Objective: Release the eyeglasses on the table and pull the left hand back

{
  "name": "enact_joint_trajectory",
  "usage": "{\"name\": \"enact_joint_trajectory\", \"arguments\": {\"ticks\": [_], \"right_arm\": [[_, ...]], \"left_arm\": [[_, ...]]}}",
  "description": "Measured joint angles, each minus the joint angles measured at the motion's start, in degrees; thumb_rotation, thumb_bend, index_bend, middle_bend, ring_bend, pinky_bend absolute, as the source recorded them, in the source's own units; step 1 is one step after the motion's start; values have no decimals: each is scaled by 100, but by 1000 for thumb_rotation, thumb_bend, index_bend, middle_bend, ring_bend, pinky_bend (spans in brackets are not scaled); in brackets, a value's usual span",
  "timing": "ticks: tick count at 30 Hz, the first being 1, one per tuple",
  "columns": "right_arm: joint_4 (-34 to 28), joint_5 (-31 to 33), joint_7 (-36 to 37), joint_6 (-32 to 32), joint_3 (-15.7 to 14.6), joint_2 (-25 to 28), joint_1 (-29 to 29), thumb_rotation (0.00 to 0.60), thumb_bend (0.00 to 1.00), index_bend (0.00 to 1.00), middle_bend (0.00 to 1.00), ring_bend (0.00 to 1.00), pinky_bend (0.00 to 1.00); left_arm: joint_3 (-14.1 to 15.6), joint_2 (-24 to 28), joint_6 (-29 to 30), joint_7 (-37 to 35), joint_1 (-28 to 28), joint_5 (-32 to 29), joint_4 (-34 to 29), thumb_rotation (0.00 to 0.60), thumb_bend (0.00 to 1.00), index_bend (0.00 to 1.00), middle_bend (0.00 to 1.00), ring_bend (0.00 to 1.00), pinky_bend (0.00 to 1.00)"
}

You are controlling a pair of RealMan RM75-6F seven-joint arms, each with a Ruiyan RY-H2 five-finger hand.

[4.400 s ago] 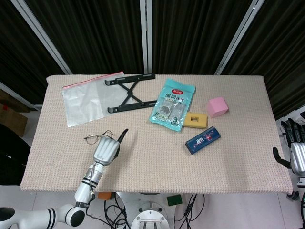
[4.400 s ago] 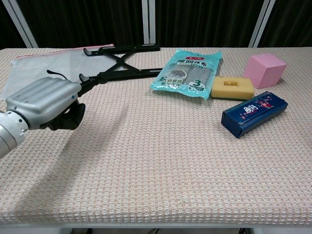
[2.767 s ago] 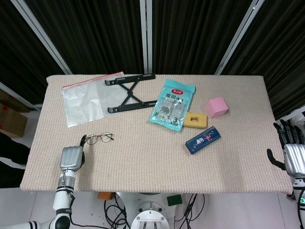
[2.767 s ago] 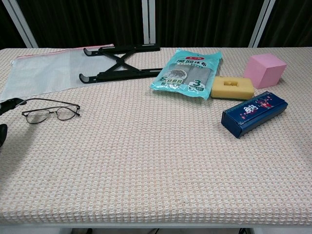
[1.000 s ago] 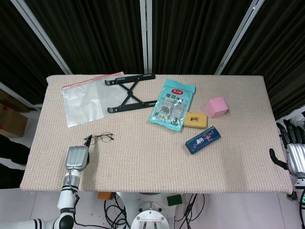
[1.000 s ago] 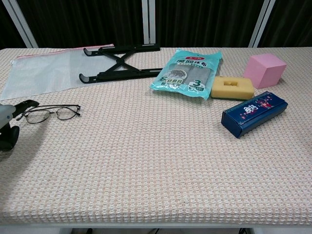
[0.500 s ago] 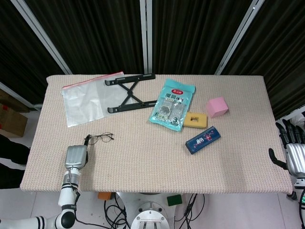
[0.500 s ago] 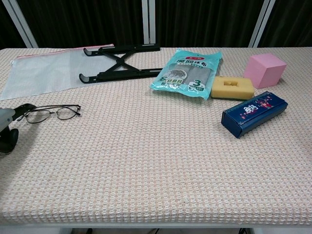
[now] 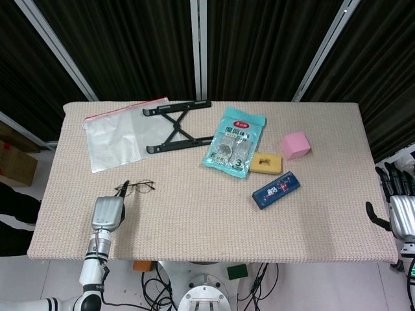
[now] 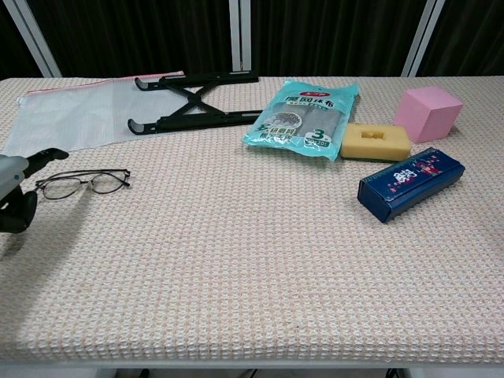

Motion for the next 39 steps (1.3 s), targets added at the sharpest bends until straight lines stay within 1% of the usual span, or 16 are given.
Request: {"name": "enact_joint_trajectory", "arguments": {"ticks": [4,18,24,28,29,31,32,33,34,35,36,37,38,39], "right_arm": [[30,9,26,-5,2,-3,-1,600,452,0,0,0,0],[64,24,38,-28,-1,-31,4,600,452,0,0,0,0],[40,16,34,17,10,-7,-11,600,451,0,0,0,0],[30,-4,9,24,-11,1,-23,600,452,0,0,0,0],[32,-3,-4,15,-21,1,-27,600,452,0,0,0,0],[45,10,-42,-11,-56,-6,-44,600,452,0,0,0,0],[53,20,-53,-21,-70,-11,-56,600,452,0,0,0,0],[64,31,-60,-26,-82,-17,-68,600,452,0,0,0,0],[84,42,-67,-30,-97,-26,-85,600,452,0,0,0,0],[102,51,-75,-29,-108,-32,-99,600,452,0,0,0,0],[120,61,-92,-27,-120,-38,-115,600,449,0,0,0,0],[135,78,-131,-26,-136,-43,-136,600,446,0,0,0,0],[140,96,-175,-29,-150,-45,-153,600,438,0,0,0,0],[139,121,-232,-36,-167,-44,-172,600,424,0,0,0,0]], "left_arm": [[46,-44,-78,90,-11,-71,-15,600,717,36,973,907,932],[-3,-66,-234,161,-44,-371,71,600,717,37,971,907,931],[-71,-21,-98,22,-32,-229,18,600,714,37,970,907,931],[-133,82,146,-255,21,106,-101,600,648,38,943,893,925],[-140,118,224,-347,43,226,-126,600,602,40,916,875,915],[-142,232,414,-634,107,569,-165,600,505,43,829,815,890],[-134,301,490,-792,139,735,-171,600,442,43,754,757,860],[-115,416,590,-1030,188,958,-170,600,383,43,662,668,803],[-94,522,665,-1225,230,1123,-164,600,336,43,571,567,733],[-65,649,737,-1428,277,1287,-151,599,286,44,445,422,616],[-13,852,820,-1695,348,1484,-132,596,248,43,335,299,506],[36,1024,867,-1871,405,1601,-123,571,206,44,207,170,383],[91,1210,900,-2015,466,1688,-122,529,176,44,106,85,289],[168,1473,935,-2176,556,1767,-129,480,156,44,51,44,242]]}}
